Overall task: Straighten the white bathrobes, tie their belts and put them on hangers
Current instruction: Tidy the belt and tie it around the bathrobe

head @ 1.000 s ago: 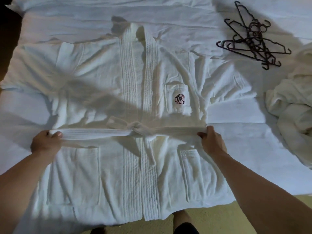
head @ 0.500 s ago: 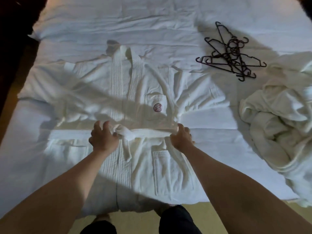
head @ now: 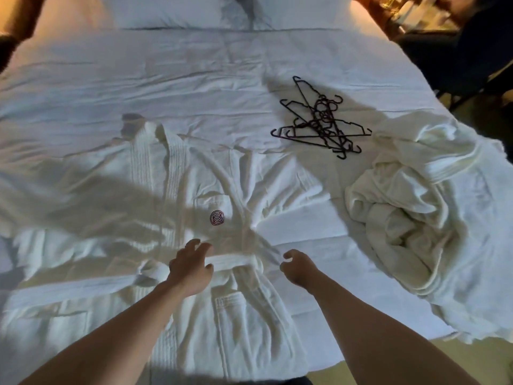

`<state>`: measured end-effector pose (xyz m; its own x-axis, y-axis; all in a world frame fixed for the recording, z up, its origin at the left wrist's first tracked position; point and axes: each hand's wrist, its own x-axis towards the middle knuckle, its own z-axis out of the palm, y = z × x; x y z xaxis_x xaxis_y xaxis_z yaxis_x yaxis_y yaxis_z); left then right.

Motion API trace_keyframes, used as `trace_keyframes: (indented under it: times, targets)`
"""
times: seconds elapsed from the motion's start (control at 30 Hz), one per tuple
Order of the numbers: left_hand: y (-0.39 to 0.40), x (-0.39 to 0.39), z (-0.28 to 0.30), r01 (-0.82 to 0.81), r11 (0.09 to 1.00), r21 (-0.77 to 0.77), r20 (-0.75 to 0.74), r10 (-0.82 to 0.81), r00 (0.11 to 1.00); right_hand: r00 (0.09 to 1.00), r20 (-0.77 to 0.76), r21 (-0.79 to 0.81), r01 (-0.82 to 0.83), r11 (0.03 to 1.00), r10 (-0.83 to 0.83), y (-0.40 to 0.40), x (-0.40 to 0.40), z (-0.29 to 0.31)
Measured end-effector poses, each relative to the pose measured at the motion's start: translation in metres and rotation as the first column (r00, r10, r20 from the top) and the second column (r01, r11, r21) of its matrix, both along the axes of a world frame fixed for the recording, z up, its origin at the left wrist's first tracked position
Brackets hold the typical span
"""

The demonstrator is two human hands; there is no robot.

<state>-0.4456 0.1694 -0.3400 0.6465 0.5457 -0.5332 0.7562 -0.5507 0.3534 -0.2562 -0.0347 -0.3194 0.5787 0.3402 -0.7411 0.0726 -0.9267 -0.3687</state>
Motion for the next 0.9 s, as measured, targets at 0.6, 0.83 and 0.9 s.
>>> trace_keyframes:
  times: [0.6, 0.83, 0.9]
  targets:
    - [0.033, 0.217, -0.071, 0.172, 0.951, 0.257, 0.043, -0.189, 0.981, 0.874, 0.447, 0.074, -0.248, 0.966, 0.190, 0.064, 0.210, -0.058]
    - [0.044, 0.285, -0.103, 0.188, 0.929, 0.320, -0.084, -0.170, 0.982, 0.805, 0.494, -0.064, -0.345, 0.937, 0.330, 0.085, 0.284, -0.105]
    - [0.051, 0.303, -0.108, 0.195, 0.911, 0.364, -0.082, -0.177, 0.981, 0.775, 0.526, -0.056, -0.380, 0.923, 0.351, 0.089, 0.299, -0.112]
